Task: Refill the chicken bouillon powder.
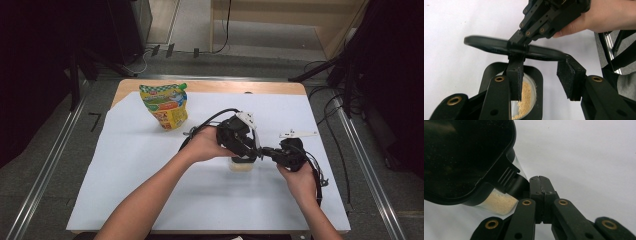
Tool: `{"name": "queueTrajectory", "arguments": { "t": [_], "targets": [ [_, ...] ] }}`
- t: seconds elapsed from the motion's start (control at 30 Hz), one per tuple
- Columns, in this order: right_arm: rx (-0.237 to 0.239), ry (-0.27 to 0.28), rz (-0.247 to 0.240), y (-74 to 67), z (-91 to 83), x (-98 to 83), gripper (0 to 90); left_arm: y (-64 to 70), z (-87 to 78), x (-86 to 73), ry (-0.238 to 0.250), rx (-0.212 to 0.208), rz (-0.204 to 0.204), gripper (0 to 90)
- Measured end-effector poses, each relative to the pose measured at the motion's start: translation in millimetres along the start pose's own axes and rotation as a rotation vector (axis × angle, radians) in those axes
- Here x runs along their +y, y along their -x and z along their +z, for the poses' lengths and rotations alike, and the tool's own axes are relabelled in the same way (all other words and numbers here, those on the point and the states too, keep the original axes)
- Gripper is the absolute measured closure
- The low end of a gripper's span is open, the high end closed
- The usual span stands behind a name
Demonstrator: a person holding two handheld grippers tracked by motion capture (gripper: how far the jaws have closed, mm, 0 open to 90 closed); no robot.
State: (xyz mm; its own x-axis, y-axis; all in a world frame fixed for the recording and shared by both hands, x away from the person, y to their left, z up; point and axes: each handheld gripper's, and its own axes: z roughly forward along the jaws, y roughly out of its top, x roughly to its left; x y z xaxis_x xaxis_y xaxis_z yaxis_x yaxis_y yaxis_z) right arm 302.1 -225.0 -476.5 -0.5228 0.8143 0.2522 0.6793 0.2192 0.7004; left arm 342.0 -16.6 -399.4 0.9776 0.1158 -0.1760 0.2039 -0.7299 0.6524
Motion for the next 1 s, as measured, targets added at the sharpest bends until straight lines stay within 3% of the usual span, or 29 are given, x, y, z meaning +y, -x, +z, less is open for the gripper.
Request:
{"name": "queueTrajectory", "arguments": {
  "t": [0.27, 0.5, 0.77, 1.0],
  "targets": [
    [-0.003, -0.002, 0.001, -2.7, -0.7, -1.3, 90.0, 2.4, 9.3, 7.0, 0.014, -0.02, -0.007, 65.2],
    [0.005, -0.002, 0.002, -1.6, -1.5, -1.5, 90.0, 2.5, 16.0, 8.2, -0.002, -0.031, -0.019, 68.0],
    [0.017, 0.02, 0.0, -2.3, -14.9, -3.8, 90.0, 1.6, 2.4, 0.3, 0.029, -0.042, -0.045, 66.2],
    [0.03, 0.043, 0.0, -13.3, -36.1, -10.3, 88.7, -1.7, -16.1, -15.4, 0.052, -0.027, -0.103, 60.8]
  ]
}}
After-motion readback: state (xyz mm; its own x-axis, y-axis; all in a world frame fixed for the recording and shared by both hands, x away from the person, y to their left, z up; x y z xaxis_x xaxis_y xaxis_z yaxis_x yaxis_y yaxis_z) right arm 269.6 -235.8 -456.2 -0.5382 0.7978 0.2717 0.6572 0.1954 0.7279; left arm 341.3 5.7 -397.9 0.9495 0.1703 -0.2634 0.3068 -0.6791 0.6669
